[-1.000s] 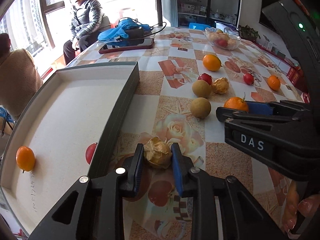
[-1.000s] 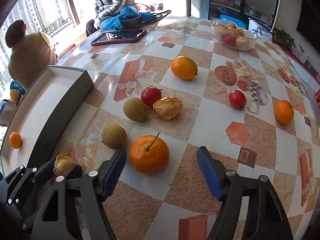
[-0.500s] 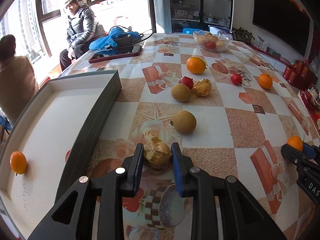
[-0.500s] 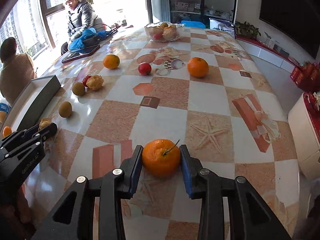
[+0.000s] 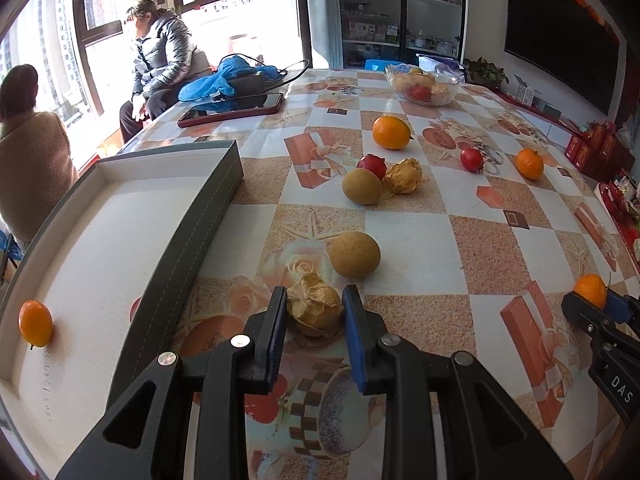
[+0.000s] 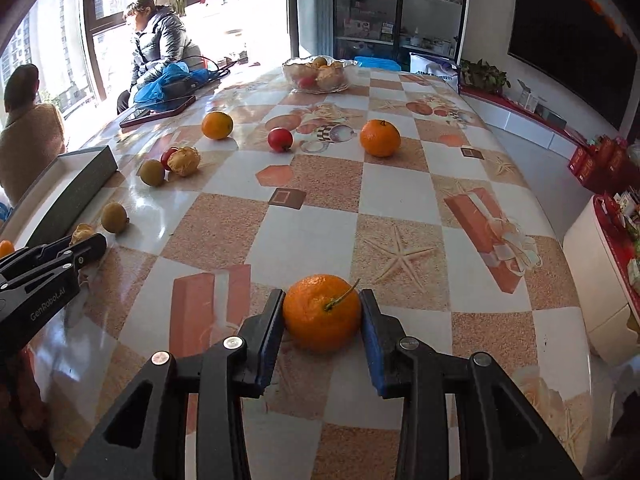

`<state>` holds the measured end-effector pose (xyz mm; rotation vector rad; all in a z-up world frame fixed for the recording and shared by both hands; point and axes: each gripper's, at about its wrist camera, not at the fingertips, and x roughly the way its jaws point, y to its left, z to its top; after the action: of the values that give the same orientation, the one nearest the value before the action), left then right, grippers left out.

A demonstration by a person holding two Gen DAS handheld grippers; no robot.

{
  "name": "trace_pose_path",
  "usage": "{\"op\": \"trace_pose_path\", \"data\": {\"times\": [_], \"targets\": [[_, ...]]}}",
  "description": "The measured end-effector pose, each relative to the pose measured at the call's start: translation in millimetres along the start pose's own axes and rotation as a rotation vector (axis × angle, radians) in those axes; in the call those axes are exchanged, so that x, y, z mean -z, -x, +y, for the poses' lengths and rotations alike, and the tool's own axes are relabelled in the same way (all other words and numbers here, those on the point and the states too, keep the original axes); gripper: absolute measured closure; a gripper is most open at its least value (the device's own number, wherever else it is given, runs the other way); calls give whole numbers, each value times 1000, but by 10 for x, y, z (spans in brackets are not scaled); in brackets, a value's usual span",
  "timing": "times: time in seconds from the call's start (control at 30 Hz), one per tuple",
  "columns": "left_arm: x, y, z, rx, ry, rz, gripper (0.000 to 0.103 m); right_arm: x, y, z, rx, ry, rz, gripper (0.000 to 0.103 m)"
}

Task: Organize fruits
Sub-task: 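Hold the wrinkled fruit and the mandarin in both closed grippers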

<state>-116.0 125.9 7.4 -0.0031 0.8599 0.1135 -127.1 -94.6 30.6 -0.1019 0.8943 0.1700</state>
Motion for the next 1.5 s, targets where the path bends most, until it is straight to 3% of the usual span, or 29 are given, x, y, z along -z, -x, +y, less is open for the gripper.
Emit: {"op": "trace_pose_path", "data": {"times": [1.5], "targets": [[-1, -8, -1, -2, -1, -1, 73, 3, -6, -10, -7, 2, 2, 62]]}}
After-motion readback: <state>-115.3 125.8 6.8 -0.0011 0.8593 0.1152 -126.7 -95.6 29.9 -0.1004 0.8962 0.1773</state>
